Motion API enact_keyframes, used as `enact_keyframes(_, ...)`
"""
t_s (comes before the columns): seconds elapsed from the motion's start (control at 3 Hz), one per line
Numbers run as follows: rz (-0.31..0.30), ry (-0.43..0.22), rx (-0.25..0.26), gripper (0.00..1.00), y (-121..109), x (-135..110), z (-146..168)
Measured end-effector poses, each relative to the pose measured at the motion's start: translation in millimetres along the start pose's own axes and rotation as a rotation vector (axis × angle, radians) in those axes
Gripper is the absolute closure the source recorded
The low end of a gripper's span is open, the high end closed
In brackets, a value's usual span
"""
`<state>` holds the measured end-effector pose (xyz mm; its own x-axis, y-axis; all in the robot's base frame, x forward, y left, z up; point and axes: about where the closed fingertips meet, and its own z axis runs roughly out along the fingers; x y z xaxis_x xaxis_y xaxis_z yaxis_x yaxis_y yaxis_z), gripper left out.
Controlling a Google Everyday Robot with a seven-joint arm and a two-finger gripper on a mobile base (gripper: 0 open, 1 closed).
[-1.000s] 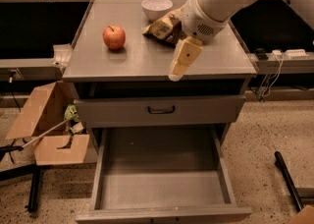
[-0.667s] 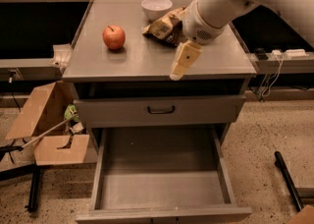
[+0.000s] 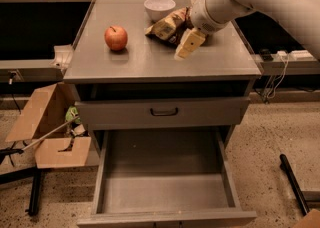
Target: Place brown chip bag into middle drawer
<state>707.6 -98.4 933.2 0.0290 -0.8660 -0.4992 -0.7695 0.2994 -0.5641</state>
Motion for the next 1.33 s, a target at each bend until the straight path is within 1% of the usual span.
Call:
enact_keyframes(0.33, 0.0, 0.0, 0.0, 0.0, -0.1, -0.1, 0.6)
enact_keyframes(0.67, 0.005, -0.016, 0.029, 0.0, -19.9, 4.2, 21.3)
enact_keyframes(1.0, 0.005, -0.029, 0.05, 0.0, -40.1, 5.2, 50.0)
enact_keyframes(1.33, 0.01, -0.043, 0.052, 0.0, -50.2, 4.4, 75.2)
